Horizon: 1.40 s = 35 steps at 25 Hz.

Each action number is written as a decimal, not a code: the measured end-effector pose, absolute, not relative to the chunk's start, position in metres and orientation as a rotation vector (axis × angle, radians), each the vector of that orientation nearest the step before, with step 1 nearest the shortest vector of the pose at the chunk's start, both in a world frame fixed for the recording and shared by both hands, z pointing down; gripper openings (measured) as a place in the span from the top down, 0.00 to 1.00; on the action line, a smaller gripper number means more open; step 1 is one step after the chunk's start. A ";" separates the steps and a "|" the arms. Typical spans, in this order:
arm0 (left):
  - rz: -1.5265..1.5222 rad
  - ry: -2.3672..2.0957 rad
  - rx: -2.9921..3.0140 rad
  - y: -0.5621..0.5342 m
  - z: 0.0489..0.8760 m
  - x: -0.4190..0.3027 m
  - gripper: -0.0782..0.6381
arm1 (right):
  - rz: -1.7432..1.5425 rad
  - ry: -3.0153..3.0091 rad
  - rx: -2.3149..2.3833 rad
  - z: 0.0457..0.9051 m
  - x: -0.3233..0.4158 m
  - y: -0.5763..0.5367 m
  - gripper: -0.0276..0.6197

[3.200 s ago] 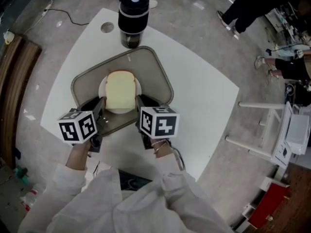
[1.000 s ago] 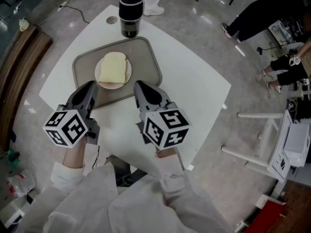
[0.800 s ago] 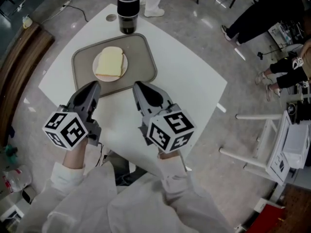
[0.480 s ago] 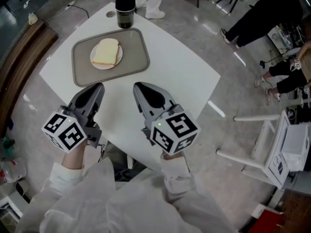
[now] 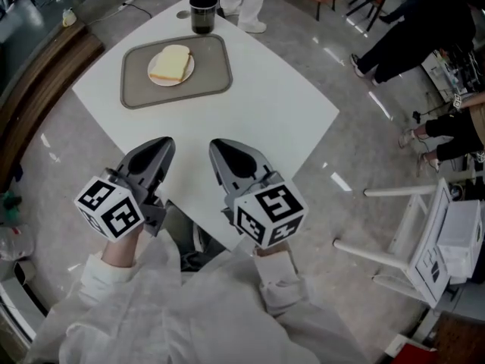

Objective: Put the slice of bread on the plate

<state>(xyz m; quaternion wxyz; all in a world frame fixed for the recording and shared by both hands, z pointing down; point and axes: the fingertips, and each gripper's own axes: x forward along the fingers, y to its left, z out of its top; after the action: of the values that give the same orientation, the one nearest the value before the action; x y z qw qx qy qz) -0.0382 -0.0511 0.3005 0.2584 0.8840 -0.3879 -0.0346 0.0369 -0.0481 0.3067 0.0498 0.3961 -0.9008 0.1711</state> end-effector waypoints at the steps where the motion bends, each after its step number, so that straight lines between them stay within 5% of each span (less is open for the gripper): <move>1: -0.079 -1.052 2.389 -0.045 0.304 -0.036 0.88 | 0.532 -2.736 1.206 0.309 0.038 -0.042 0.94; 35: 0.152 -0.946 2.422 -0.015 0.322 -0.029 0.88 | 0.523 -2.604 1.355 0.314 0.016 -0.011 0.94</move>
<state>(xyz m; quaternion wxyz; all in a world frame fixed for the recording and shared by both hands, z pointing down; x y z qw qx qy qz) -0.0287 -0.0152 0.3223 0.2652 0.8966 -0.3502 0.0562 0.0162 -0.0106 0.3143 0.0798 0.4530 -0.8706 0.1747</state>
